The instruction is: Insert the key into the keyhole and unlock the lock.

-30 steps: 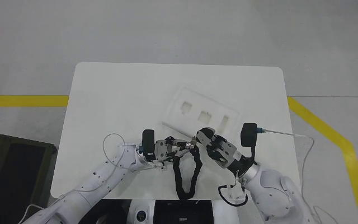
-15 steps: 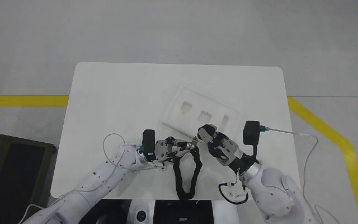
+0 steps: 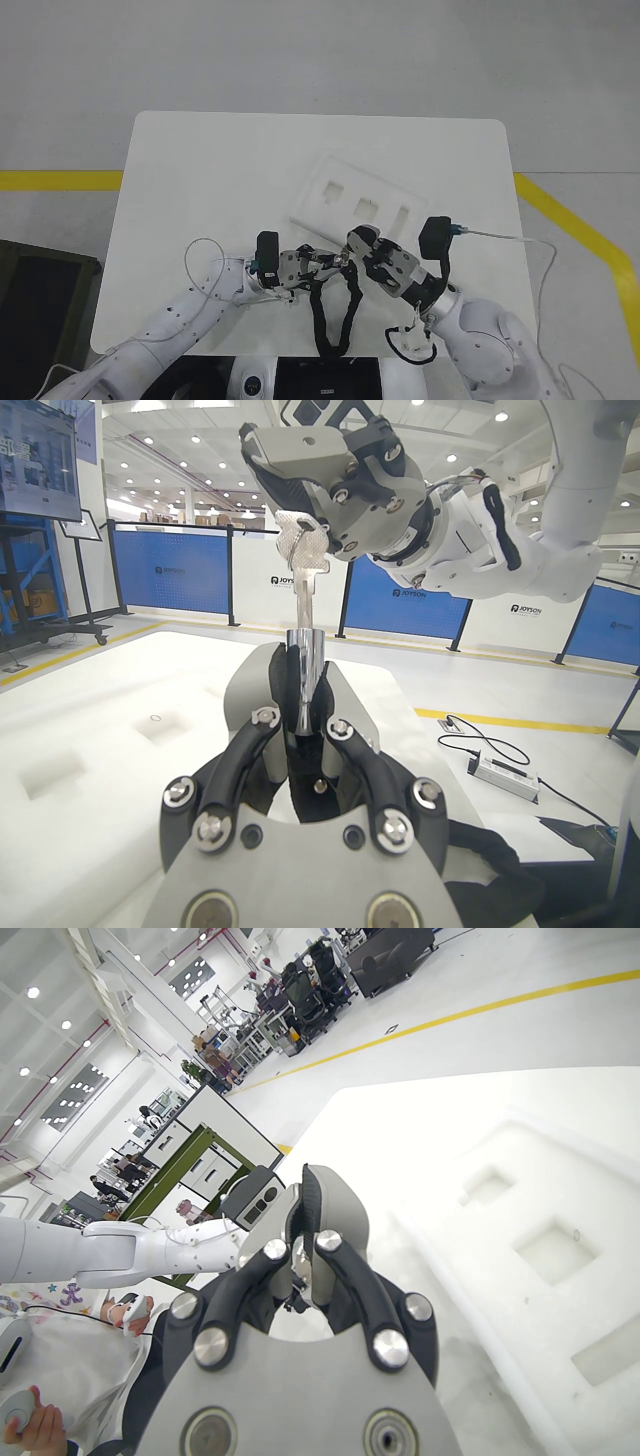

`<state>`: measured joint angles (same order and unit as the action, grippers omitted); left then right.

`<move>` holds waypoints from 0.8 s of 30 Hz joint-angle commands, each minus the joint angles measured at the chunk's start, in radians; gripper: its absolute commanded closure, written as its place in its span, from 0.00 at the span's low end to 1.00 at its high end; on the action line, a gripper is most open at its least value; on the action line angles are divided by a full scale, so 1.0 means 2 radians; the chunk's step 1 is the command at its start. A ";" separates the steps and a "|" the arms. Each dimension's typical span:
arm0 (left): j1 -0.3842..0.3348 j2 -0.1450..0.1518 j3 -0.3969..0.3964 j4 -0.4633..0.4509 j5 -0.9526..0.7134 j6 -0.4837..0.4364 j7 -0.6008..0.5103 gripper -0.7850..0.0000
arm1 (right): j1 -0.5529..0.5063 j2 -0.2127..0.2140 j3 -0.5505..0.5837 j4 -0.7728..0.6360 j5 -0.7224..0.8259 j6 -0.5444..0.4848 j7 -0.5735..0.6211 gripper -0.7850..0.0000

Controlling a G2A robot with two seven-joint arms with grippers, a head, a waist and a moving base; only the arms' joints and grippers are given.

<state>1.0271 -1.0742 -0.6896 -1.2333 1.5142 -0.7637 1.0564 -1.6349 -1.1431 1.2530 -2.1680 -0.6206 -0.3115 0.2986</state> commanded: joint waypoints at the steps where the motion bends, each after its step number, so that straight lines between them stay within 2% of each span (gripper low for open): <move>1: 0.000 0.000 -0.001 0.000 0.001 0.001 0.001 1.00 | -0.001 0.000 -0.001 -0.001 -0.006 0.004 0.002 1.00; 9: 0.001 0.002 -0.006 -0.001 0.010 -0.002 -0.002 1.00 | -0.011 0.002 0.012 -0.017 -0.026 0.014 -0.003 1.00; 11: 0.001 0.003 -0.008 -0.003 0.011 -0.006 -0.006 1.00 | -0.012 0.003 0.021 -0.021 -0.030 0.016 0.005 0.77; 16: 0.001 0.009 -0.019 -0.009 0.013 -0.016 -0.016 1.00 | -0.014 0.007 0.049 -0.029 -0.027 0.014 0.035 0.66; 20: -0.003 0.017 -0.026 -0.024 0.018 -0.038 -0.038 1.00 | -0.013 0.011 0.070 -0.038 -0.019 0.000 0.092 0.47; 21: -0.003 0.019 -0.028 -0.029 0.016 -0.045 -0.045 1.00 | -0.013 0.013 0.076 -0.041 -0.018 -0.001 0.102 0.22; 22: -0.005 0.021 -0.029 -0.035 0.014 -0.052 -0.052 1.00 | -0.014 0.014 0.081 -0.043 -0.014 -0.004 0.111 0.02; 24: -0.008 0.027 -0.033 -0.044 0.010 -0.070 -0.069 1.00 | -0.016 0.016 0.092 -0.047 -0.008 -0.010 0.126 0.00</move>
<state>1.0151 -1.0272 -0.7519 -1.3114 1.5386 -0.8817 0.9385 -1.6645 -1.1140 1.4254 -2.2573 -0.6424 -0.3261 0.5344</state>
